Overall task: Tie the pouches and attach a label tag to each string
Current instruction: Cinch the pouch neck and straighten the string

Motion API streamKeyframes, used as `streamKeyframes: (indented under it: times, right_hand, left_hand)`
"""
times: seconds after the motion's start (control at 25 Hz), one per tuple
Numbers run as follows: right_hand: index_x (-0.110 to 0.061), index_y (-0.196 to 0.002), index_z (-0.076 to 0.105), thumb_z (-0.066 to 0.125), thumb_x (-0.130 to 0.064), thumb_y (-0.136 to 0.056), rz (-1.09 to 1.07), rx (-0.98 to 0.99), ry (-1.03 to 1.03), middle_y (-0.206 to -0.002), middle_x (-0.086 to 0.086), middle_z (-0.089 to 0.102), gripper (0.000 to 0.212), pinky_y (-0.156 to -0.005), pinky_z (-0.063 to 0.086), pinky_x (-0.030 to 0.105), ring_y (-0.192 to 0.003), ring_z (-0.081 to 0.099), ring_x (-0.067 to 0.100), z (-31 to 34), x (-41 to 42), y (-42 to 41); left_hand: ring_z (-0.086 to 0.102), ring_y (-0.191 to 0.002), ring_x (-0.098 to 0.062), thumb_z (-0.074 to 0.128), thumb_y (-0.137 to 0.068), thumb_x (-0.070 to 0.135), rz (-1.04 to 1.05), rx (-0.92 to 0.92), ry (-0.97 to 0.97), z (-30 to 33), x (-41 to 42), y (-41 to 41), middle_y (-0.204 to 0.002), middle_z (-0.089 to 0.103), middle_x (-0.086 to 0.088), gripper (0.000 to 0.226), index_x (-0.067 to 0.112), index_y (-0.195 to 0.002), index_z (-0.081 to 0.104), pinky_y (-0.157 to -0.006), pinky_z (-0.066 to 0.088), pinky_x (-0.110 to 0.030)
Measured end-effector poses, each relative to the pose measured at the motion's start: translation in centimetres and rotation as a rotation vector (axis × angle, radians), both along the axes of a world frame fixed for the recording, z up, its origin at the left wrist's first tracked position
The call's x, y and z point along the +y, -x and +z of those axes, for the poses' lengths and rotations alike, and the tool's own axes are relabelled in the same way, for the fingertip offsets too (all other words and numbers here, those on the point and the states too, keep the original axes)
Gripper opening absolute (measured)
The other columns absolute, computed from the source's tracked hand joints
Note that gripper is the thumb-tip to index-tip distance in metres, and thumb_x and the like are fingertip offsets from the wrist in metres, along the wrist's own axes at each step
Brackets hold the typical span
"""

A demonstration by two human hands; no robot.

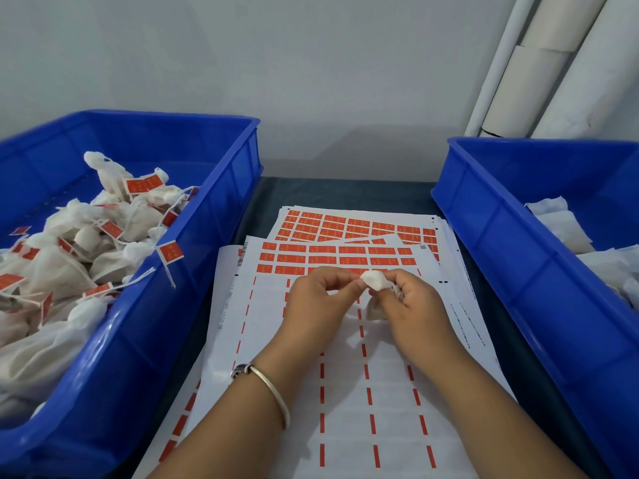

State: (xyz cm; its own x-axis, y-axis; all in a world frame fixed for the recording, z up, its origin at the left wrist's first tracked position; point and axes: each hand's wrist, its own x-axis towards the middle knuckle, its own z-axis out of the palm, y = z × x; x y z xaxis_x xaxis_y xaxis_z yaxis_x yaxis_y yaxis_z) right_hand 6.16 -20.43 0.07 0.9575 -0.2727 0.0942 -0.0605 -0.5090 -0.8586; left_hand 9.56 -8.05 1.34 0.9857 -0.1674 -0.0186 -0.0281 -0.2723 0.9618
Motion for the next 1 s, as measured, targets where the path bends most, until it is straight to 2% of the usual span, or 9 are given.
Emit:
streamKeyframes:
  times: [0.16, 0.24, 0.36, 0.52, 0.64, 0.76, 0.84, 0.92, 1.0]
  right_hand:
    - [-0.035, -0.092, 0.061, 0.052, -0.04, -0.092, 0.042, 0.162, -0.322, -0.095, -0.018, 0.064, 0.01, -0.073, 0.045, 0.014, -0.092, 0.06, 0.006, 0.5, 0.3, 0.0]
    - [-0.026, -0.101, 0.066, 0.055, -0.027, -0.09, 0.125, 0.217, -0.654, -0.103, -0.005, 0.07, 0.015, -0.086, 0.052, 0.024, -0.099, 0.064, 0.013, 0.5, 0.1, 0.1]
    - [-0.013, -0.1, 0.071, 0.057, -0.022, -0.079, 0.204, 0.25, -1.026, -0.107, 0.007, 0.071, 0.027, -0.087, 0.054, 0.03, -0.1, 0.067, 0.018, 1.1, -0.4, 0.2]
    - [-0.003, -0.108, 0.066, 0.053, -0.019, -0.087, 0.179, 0.247, -0.967, -0.103, 0.017, 0.066, 0.03, -0.094, 0.051, 0.036, -0.098, 0.063, 0.021, 0.9, -0.4, -0.1]
    - [-0.007, -0.103, 0.071, 0.053, -0.018, -0.091, 0.137, 0.222, -0.982, -0.116, 0.027, 0.061, 0.025, -0.101, 0.045, 0.045, -0.108, 0.059, 0.029, 0.9, -0.4, 0.0]
    - [-0.02, -0.089, 0.077, 0.058, -0.026, -0.081, 0.156, 0.192, -0.998, -0.106, 0.012, 0.07, 0.022, -0.088, 0.055, 0.036, -0.104, 0.066, 0.022, 1.2, -0.6, 0.2]
    - [-0.022, -0.088, 0.078, 0.059, -0.028, -0.077, 0.167, 0.183, -0.996, -0.106, 0.006, 0.072, 0.022, -0.086, 0.056, 0.034, -0.102, 0.067, 0.021, 1.1, -0.6, 0.1]
    - [-0.024, -0.087, 0.078, 0.061, -0.029, -0.074, 0.156, 0.171, -0.959, -0.105, 0.005, 0.072, 0.022, -0.092, 0.053, 0.034, -0.101, 0.066, 0.018, 0.9, -0.5, 0.0]
    - [-0.028, -0.086, 0.078, 0.063, -0.03, -0.072, 0.144, 0.157, -0.926, -0.103, 0.001, 0.072, 0.021, -0.088, 0.053, 0.029, -0.097, 0.067, 0.014, 0.8, -0.4, -0.1]
  left_hand:
    - [0.056, -0.076, -0.001, 0.063, -0.087, 0.031, 0.014, -0.027, -0.048, -0.4, 0.0, -0.2, -0.079, 0.059, 0.021, 0.017, 0.037, -0.071, 0.059, -0.058, 0.037, -0.007]
    - [0.057, -0.076, 0.0, 0.062, -0.088, 0.03, -0.012, -0.045, -0.053, -0.6, 0.0, -0.3, -0.078, 0.06, 0.021, 0.015, 0.037, -0.074, 0.059, -0.06, 0.04, -0.007]
    - [0.057, -0.075, 0.005, 0.062, -0.087, 0.029, -0.048, -0.104, -0.058, -0.8, 0.0, -0.3, -0.079, 0.059, 0.023, 0.018, 0.04, -0.074, 0.057, -0.058, 0.042, -0.004]
    - [0.055, -0.08, 0.007, 0.067, -0.085, 0.025, 0.022, -0.276, -0.121, -0.8, -0.1, 0.1, -0.084, 0.054, 0.027, 0.025, 0.044, -0.079, 0.05, -0.061, 0.041, -0.003]
    - [0.05, -0.091, 0.015, 0.062, -0.087, 0.022, -0.004, -0.324, -0.092, -0.8, 0.2, 0.4, -0.087, 0.053, 0.031, 0.03, 0.049, -0.082, 0.052, -0.062, 0.042, -0.003]
    - [0.046, -0.095, 0.016, 0.066, -0.084, 0.034, -0.071, -0.402, -0.164, -0.8, 0.2, 0.6, -0.089, 0.049, 0.035, 0.017, 0.046, -0.095, 0.06, -0.065, 0.04, -0.001]
    - [0.048, -0.085, 0.013, 0.067, -0.081, 0.038, -0.062, -0.457, -0.237, -1.1, 0.1, 0.4, -0.088, 0.047, 0.034, 0.024, 0.035, -0.105, 0.067, -0.065, 0.038, -0.002]
    - [0.048, -0.077, 0.012, 0.067, -0.081, 0.035, -0.017, -0.462, -0.262, -1.3, 0.1, -0.1, -0.086, 0.05, 0.029, 0.026, 0.026, -0.104, 0.072, -0.066, 0.035, -0.002]
    - [0.05, -0.073, 0.008, 0.067, -0.082, 0.034, 0.004, -0.441, -0.277, -1.6, 0.2, -0.3, -0.079, 0.051, 0.028, 0.02, 0.024, -0.098, 0.073, -0.064, 0.034, -0.003]
